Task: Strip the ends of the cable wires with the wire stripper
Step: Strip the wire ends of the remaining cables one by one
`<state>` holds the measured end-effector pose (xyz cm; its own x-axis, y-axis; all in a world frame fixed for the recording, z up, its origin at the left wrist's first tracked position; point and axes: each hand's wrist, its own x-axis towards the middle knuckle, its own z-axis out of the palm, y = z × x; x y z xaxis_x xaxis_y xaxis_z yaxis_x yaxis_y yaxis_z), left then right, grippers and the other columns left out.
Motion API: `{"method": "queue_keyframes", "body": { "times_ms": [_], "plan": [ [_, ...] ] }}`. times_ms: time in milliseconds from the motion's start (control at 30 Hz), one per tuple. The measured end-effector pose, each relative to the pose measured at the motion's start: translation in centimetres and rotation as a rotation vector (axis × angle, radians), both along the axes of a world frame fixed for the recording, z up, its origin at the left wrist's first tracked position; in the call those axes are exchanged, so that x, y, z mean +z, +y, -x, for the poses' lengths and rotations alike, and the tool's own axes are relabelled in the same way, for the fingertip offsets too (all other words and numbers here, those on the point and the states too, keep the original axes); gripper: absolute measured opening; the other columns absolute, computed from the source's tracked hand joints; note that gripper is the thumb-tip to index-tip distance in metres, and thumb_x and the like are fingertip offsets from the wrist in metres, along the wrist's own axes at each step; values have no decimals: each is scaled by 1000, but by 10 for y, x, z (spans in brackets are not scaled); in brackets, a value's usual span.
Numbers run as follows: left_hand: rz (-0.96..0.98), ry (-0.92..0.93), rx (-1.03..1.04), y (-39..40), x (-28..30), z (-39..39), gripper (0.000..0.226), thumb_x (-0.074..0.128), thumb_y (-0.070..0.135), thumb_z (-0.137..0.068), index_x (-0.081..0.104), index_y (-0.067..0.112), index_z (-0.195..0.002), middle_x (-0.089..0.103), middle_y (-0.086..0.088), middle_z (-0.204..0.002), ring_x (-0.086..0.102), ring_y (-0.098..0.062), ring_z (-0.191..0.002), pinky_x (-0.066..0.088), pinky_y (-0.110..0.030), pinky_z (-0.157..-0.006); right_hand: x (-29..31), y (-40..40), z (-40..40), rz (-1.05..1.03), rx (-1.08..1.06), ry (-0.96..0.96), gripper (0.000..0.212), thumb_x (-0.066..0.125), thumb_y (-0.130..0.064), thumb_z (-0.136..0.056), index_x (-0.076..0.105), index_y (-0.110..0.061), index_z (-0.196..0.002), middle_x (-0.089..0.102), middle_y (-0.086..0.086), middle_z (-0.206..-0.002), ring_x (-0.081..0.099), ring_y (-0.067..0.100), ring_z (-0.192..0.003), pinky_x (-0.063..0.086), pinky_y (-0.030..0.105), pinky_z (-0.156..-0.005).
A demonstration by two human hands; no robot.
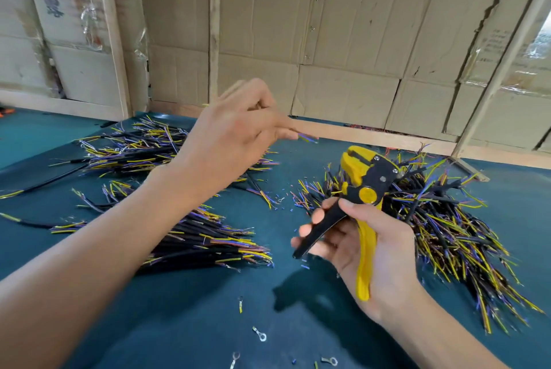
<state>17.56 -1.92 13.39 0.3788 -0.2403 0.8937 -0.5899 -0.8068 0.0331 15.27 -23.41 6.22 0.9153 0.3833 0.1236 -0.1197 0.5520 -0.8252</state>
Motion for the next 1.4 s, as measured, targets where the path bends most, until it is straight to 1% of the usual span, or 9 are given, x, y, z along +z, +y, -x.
{"method": "queue_keyframes", "body": {
  "times_ms": [200, 367, 567, 767, 867, 1000, 1167, 1267, 1400],
  "plan": [
    [-137, 312, -149, -60, 23, -46, 15, 73, 21, -88, 79, 14, -99, 60, -13, -91, 58, -23, -86, 44, -31, -81, 5, -14, -5, -91, -385, -387, 13, 56, -7, -85, 57, 2, -95, 65, 19, -77, 68, 43, -71, 59, 52, -72],
    [-387, 842, -77, -59, -19, -41, 64, 68, 21, -92, 39, 22, -150, 61, -3, -110, 56, -19, -99, 40, -26, -90, 5, -16, -7, -26, -479, -412, 6, 59, -6, -84, 61, -2, -90, 64, 21, -76, 67, 42, -72, 59, 50, -72],
    [-431, 1357, 263, 22, -34, -13, 39, 74, 40, -86, 63, 27, -121, 65, 12, -102, 63, -14, -98, 49, -26, -92, -2, -13, -12, 41, -480, -335, 7, 61, -6, -81, 66, -7, -85, 65, 21, -76, 69, 43, -71, 61, 49, -69],
    [-319, 1233, 113, 44, -43, 7, 7, 73, 30, -88, 77, 30, -94, 72, 12, -90, 65, -1, -86, 51, -25, -84, -1, -15, -15, 68, -488, -338, 7, 62, -6, -82, 67, -8, -86, 67, 20, -79, 69, 44, -74, 59, 49, -71],
    [-346, 1182, 124, 40, -48, 7, 7, 70, 26, -90, 75, 30, -93, 69, 9, -89, 61, -4, -78, 47, -18, -71, 2, -16, -13, 54, -483, -322, 14, 62, -6, -81, 72, -15, -77, 67, 19, -77, 69, 44, -74, 60, 50, -72],
    [-297, 1112, 73, 35, -51, 9, 8, 68, 26, -91, 70, 32, -86, 62, 10, -91, 60, -5, -81, 49, -27, -78, 4, -15, -11, 49, -462, -306, 16, 61, -6, -80, 73, -16, -75, 67, 20, -76, 70, 44, -74, 60, 52, -74],
    [-42, 651, -111, 13, -44, 16, 8, 67, 18, -93, 70, 23, -89, 65, 12, -86, 62, -8, -82, 51, -37, -81, 6, -14, -10, 16, -290, -281, 10, 59, -4, -82, 68, -7, -85, 65, 22, -78, 68, 46, -75, 59, 56, -75],
    [-118, 286, -88, 5, -43, 21, 9, 56, 20, -100, 64, 18, -102, 65, 4, -94, 63, -20, -78, 53, -43, -71, 4, -11, -8, 60, -199, -291, 8, 60, -5, -84, 66, -2, -89, 67, 25, -84, 69, 47, -79, 60, 56, -73],
    [-244, 66, -83, 1, -46, 25, 29, 59, 6, -96, 53, 25, -116, 65, -6, -95, 62, -29, -74, 53, -42, -58, -1, -3, -2, 198, -181, -338, 6, 68, -6, -83, 73, -10, -84, 73, 25, -103, 71, 43, -93, 60, 52, -71]
  ]
}}
